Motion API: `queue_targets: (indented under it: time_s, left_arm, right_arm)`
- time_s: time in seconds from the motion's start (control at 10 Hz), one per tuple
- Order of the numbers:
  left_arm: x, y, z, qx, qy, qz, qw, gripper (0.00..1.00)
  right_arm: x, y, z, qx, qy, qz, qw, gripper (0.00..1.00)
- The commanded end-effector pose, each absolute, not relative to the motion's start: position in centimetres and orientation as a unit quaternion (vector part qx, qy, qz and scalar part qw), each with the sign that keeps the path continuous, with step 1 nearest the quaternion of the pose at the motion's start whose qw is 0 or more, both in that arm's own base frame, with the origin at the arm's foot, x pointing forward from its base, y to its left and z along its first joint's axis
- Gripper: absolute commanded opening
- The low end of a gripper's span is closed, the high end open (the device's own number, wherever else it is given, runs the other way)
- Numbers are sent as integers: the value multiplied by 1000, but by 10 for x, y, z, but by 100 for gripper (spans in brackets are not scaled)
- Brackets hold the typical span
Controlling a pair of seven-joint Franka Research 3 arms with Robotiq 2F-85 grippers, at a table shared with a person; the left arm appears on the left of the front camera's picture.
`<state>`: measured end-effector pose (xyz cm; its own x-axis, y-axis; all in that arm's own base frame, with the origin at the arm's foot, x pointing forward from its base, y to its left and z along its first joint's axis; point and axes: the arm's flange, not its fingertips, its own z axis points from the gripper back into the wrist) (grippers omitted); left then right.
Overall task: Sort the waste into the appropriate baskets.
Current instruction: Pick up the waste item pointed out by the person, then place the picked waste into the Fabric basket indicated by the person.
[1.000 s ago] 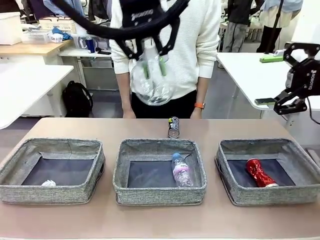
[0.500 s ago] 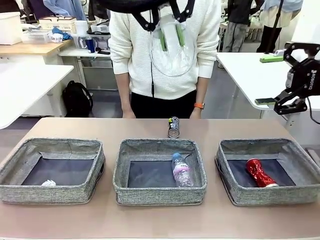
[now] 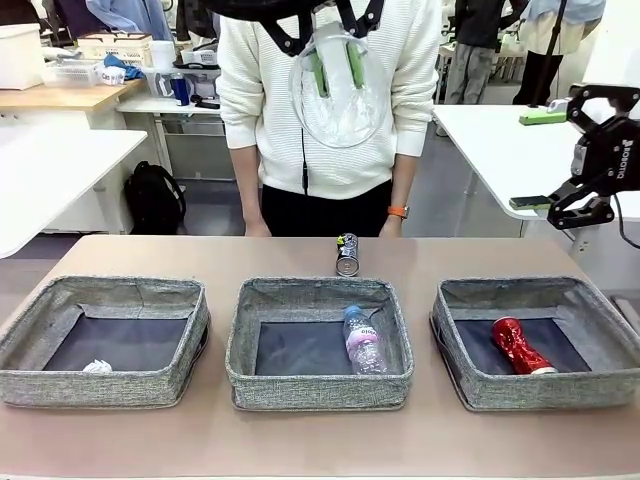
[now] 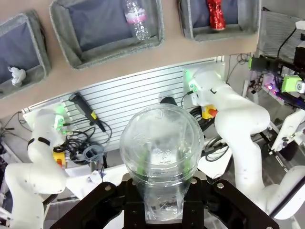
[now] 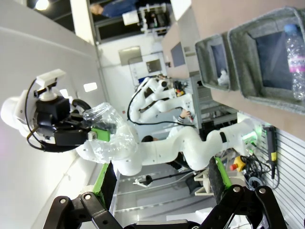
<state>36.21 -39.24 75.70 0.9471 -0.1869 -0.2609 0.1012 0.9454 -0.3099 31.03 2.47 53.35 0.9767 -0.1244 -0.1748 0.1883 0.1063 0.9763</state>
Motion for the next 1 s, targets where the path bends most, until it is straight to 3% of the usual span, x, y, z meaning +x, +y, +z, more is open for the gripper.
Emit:
queue_targets:
  time_s: [0.0,0.9]
  left_arm:
    - [361,-392,757,-150,142,-71,976,30]
    - [361,-392,757,-150,142,-71,976,30]
  right_arm:
    - [311,25,537,669,22,-102,736,100]
    - [311,25,537,669,22,-102,736,100]
